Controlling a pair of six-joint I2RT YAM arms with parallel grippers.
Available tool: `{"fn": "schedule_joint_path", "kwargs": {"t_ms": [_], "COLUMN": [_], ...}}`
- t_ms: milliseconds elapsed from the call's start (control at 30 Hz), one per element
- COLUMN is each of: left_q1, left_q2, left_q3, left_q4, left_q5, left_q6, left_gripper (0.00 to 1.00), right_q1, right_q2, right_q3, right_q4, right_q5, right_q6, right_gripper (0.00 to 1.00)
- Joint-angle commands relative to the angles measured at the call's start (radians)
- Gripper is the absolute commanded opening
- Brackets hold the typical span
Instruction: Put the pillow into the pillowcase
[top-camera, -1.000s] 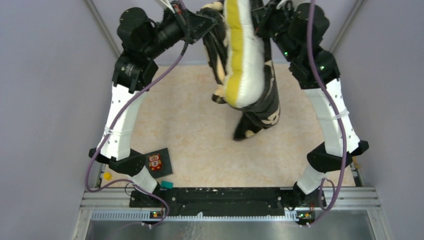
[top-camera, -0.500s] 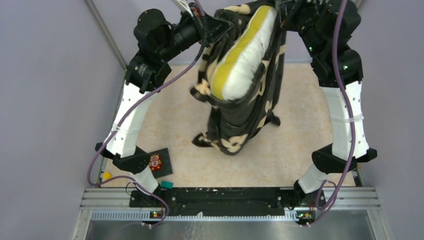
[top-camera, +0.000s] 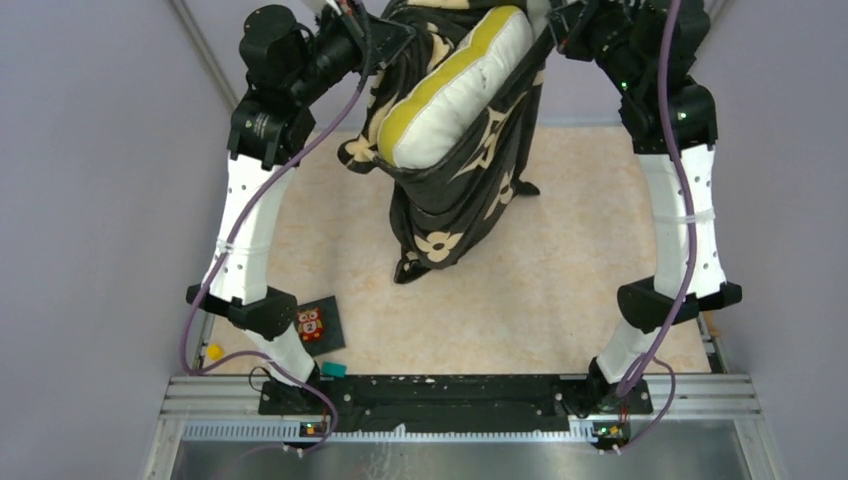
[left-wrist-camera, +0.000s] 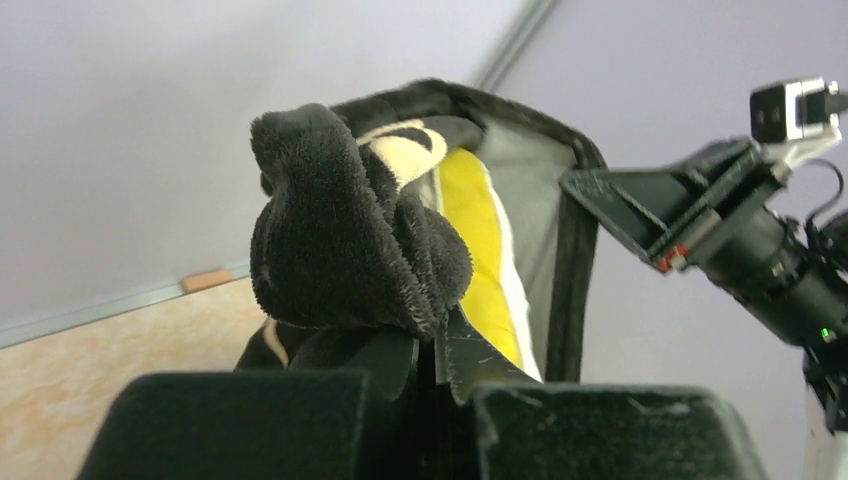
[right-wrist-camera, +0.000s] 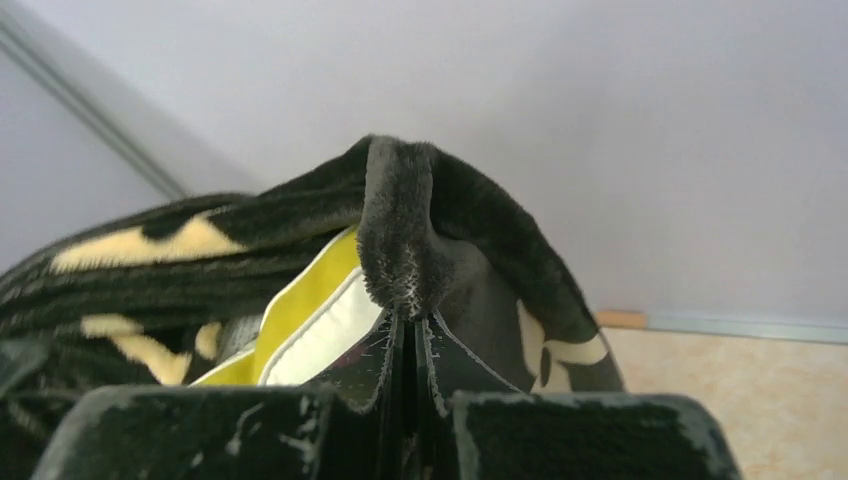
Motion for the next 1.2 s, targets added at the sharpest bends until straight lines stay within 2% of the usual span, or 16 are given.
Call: {"fn": "schedule_joint_path", "kwargs": {"t_ms": [0, 33, 67, 267, 400, 533, 633, 767, 967, 1167], "left_q1": [0.092, 0.101, 0.107, 0.137, 0.157, 0.162, 0.162, 0.163, 0.163, 0.163], "left_q2": [0.013, 0.027, 0.04, 0.097, 0.111, 0.107, 0.102, 0.099, 0.095, 0.094], "left_q3": [0.024, 0.024, 0.023, 0.02, 0.02, 0.016, 0.013, 0.007, 0.003, -0.006], "left_q4": [0.031, 0.019, 0.011, 0.012, 0.011, 0.022, 0.024, 0.019, 0.013, 0.011], "left_q5": [-0.086, -0.093, -0.098, -0.116, -0.109, -0.095, -0.098, -0.107, -0.103, -0.097], "left_q6": [-0.038, -0.043, -0.044, -0.058, -0.065, -0.066, -0.072, -0.066, -0.062, -0.058], "left_gripper": [0.0, 0.0, 0.0, 0.0, 0.0, 0.0, 0.0, 0.0, 0.0, 0.0], "right_q1": [0.004, 0.007, 0.013, 0.132, 0.21, 0.318, 0.352, 0.415, 0.436, 0.457], "right_q2": [-0.018, -0.023, -0.027, -0.031, -0.089, -0.113, -0.095, -0.12, -0.149, -0.283], "right_q3": [-0.103, -0.113, -0.117, -0.099, -0.224, -0.337, -0.391, -0.552, -0.681, -0.898], "right_q4": [0.079, 0.075, 0.07, -0.025, -0.022, -0.014, 0.022, 0.201, 0.386, 0.57], "right_q5": [-0.156, -0.163, -0.174, -0.143, -0.122, -0.032, -0.001, 0.109, 0.146, 0.214], "right_q6": [0.077, 0.078, 0.077, 0.015, 0.012, 0.014, 0.104, 0.203, 0.315, 0.358], "right_gripper": [0.0, 0.0, 0.05, 0.39, 0.5, 0.54, 0.54, 0.54, 0.54, 0.54]}}
